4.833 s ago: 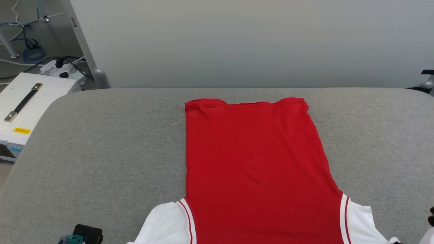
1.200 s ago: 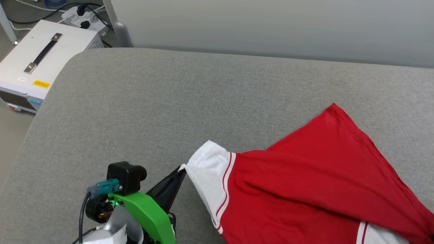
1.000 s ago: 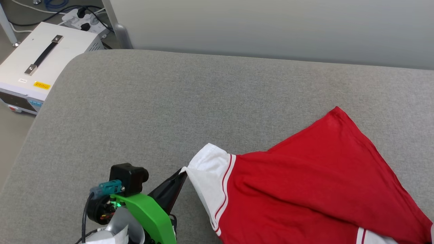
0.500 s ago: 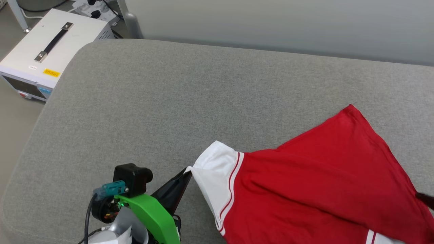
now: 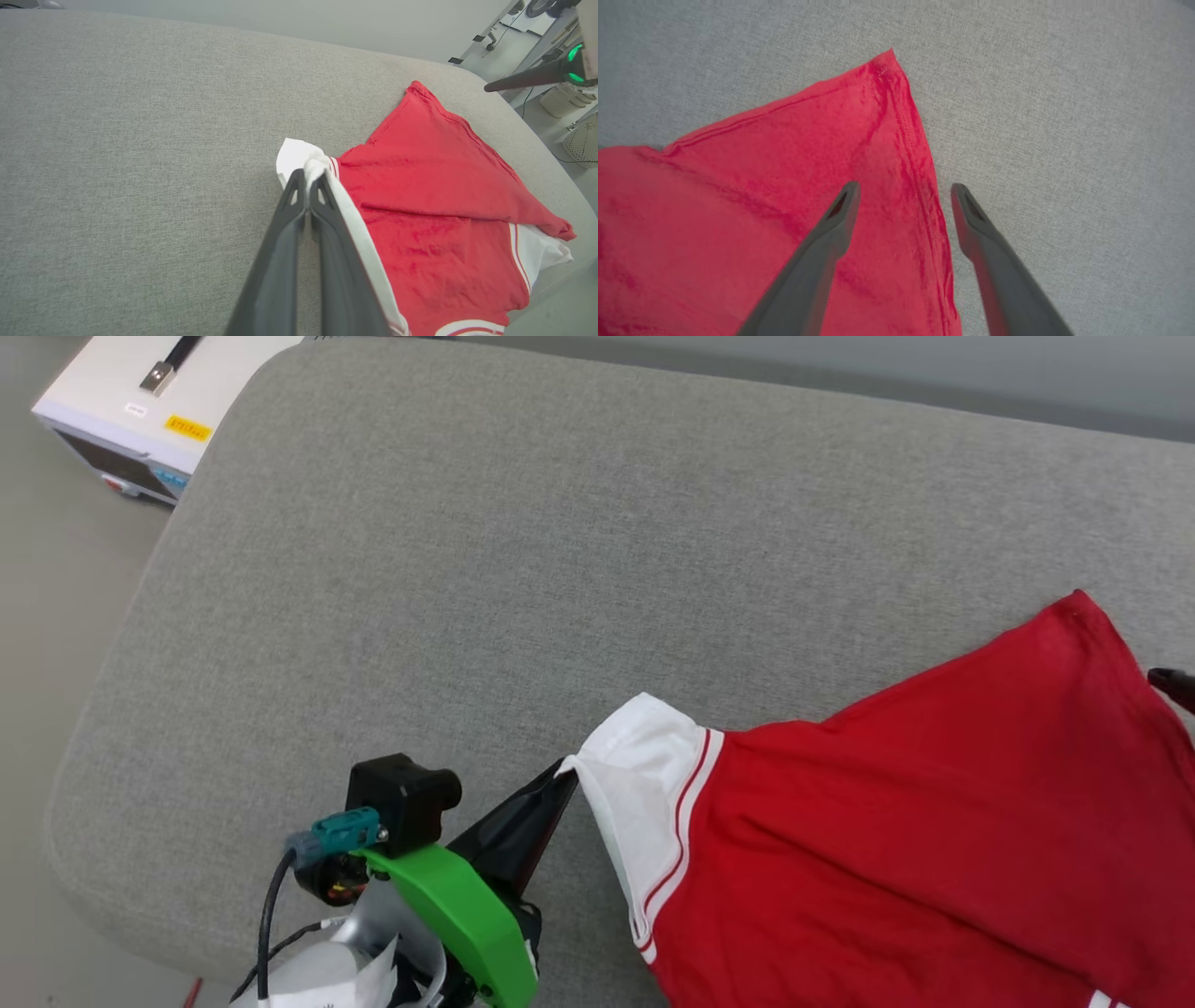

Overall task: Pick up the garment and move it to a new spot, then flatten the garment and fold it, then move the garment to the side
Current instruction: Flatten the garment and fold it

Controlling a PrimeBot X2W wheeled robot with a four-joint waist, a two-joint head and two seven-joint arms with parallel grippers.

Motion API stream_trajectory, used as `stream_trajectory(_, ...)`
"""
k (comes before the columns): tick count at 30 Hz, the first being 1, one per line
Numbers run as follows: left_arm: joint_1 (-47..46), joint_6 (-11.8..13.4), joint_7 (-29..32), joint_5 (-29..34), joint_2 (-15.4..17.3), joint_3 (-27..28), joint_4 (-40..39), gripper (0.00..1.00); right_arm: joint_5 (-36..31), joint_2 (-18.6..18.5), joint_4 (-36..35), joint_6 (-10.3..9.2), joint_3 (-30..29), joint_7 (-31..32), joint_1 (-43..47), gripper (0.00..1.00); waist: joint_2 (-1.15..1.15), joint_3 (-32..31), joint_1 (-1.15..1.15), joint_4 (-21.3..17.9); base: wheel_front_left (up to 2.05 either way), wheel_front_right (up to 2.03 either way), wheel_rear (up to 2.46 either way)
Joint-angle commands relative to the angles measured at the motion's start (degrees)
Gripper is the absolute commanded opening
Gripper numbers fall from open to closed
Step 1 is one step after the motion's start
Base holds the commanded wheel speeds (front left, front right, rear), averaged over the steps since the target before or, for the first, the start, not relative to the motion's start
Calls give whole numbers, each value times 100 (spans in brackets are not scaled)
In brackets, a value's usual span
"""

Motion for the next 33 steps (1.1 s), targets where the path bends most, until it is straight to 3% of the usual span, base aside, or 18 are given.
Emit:
stream_trajectory(1, -106, -54, -72, 27, -79, -2, 34, 0, -69, -33, 110, -4, 38, 11, -187, 100, 0, 397, 0, 380, 0, 0, 0)
stream_trajectory(11, -363, -240, -220, 87, -255, -23, 203, 0, -320, -284, 1078, -4, 313, -85, -828, 100, 0, 847, 0, 823, 0, 0, 0)
stream_trajectory(24, -389, -267, -268, 96, -273, -48, 293, 0, -165, -497, 1685, -4, 870, -226, -426, 100, 0, 909, 0, 964, 0, 0, 0)
stream_trajectory(27, -403, -266, -271, 90, -274, -42, 308, 0, -95, -512, 1722, -4, 891, -240, -385, 8, 0, 911, 0, 961, 0, 0, 0)
stream_trajectory(28, -408, -267, -271, 87, -274, -40, 313, 0, -85, -525, 1723, -4, 897, -272, -386, 0, 0, 908, 0, 958, 0, 0, 0)
stream_trajectory(33, -425, -253, -261, 87, -247, -28, 335, 0, -85, -618, 1768, -4, 933, -662, -416, 0, 0, 809, 0, 918, 0, 0, 0)
